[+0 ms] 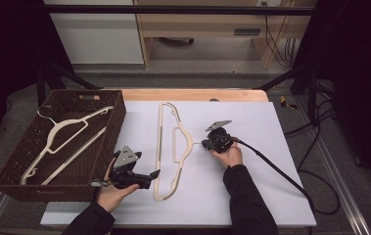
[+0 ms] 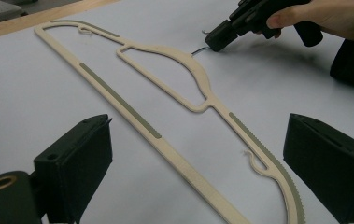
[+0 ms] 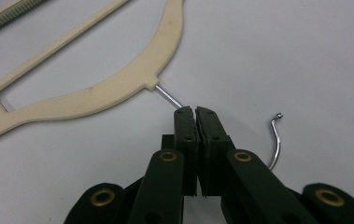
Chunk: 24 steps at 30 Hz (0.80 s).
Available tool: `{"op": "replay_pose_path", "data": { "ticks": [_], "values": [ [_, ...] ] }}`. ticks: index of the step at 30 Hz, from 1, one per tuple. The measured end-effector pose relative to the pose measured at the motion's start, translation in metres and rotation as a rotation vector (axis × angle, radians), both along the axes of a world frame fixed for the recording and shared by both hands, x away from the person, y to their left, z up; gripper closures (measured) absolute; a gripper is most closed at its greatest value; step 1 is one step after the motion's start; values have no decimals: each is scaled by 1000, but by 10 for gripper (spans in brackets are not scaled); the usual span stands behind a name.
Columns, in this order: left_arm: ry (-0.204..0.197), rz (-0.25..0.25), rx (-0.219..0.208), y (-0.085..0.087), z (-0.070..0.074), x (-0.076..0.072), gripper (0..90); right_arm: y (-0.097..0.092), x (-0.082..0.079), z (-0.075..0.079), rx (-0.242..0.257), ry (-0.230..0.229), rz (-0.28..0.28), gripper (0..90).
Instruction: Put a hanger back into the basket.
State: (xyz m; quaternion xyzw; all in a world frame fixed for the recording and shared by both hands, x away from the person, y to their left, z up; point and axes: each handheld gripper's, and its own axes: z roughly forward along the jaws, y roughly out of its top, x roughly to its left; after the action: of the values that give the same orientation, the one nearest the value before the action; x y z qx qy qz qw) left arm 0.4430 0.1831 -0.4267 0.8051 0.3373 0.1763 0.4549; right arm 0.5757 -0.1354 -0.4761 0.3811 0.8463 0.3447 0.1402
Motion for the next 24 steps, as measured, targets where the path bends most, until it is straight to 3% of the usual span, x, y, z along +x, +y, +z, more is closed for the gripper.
{"op": "replay_pose_path", "data": {
  "ticks": [9,21,24],
  "values": [
    [-1,-16,17,-15,5,7,86,-2,1,1,-7,-17,48,893],
    [29,-5,11,-52,8,36,110,-4,-8,25,21,-56,64,895],
    [43,10,34,-67,4,51,121,-3,-11,31,27,-54,52,895]
  ]
}}
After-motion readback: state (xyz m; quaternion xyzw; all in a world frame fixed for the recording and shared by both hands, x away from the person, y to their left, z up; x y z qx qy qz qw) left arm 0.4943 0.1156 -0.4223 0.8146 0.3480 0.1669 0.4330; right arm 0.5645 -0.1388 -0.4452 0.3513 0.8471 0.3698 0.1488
